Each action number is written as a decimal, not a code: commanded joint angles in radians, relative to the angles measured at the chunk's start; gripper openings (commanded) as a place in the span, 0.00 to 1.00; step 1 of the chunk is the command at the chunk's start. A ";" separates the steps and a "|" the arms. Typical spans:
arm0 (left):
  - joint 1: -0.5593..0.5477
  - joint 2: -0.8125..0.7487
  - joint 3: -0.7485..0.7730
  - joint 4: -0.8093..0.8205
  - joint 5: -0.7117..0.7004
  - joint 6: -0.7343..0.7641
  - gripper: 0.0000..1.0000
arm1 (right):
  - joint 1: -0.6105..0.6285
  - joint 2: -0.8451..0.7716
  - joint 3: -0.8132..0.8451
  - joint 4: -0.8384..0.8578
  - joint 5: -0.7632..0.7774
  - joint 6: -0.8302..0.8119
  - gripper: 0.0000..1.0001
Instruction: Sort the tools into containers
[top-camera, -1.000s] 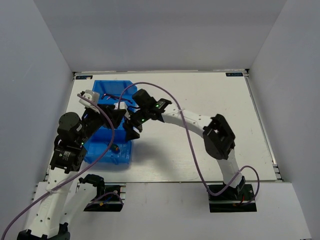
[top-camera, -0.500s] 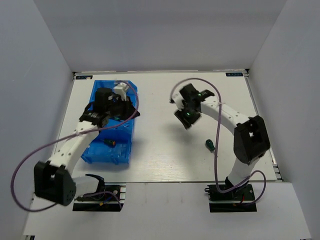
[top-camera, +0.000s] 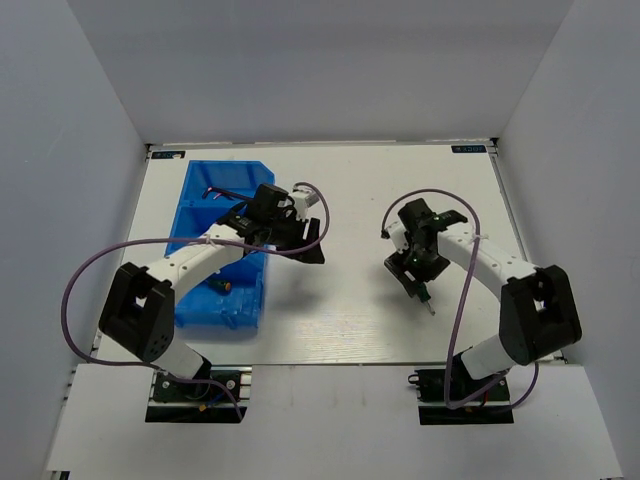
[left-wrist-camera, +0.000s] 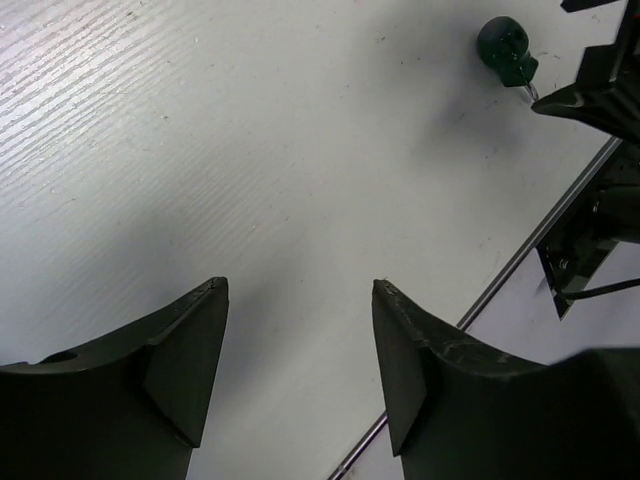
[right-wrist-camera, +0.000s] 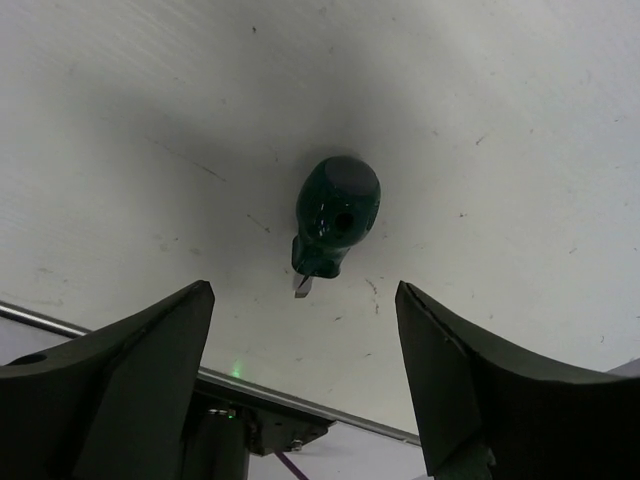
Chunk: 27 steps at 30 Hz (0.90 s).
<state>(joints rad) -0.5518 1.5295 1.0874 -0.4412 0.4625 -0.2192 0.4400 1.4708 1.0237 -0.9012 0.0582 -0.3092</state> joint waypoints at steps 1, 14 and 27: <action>-0.017 -0.048 0.020 0.036 -0.042 -0.019 0.70 | -0.003 0.028 -0.034 0.077 0.055 0.012 0.78; -0.056 -0.216 -0.029 0.064 -0.157 -0.083 0.70 | -0.015 0.155 -0.099 0.209 0.112 0.053 0.55; -0.056 -0.650 -0.159 0.245 -0.381 -0.106 0.64 | 0.003 0.169 0.254 0.007 -0.932 -0.307 0.00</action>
<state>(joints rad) -0.6044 0.9577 0.9524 -0.2703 0.1669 -0.3119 0.4282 1.6382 1.1679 -0.8543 -0.3985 -0.4591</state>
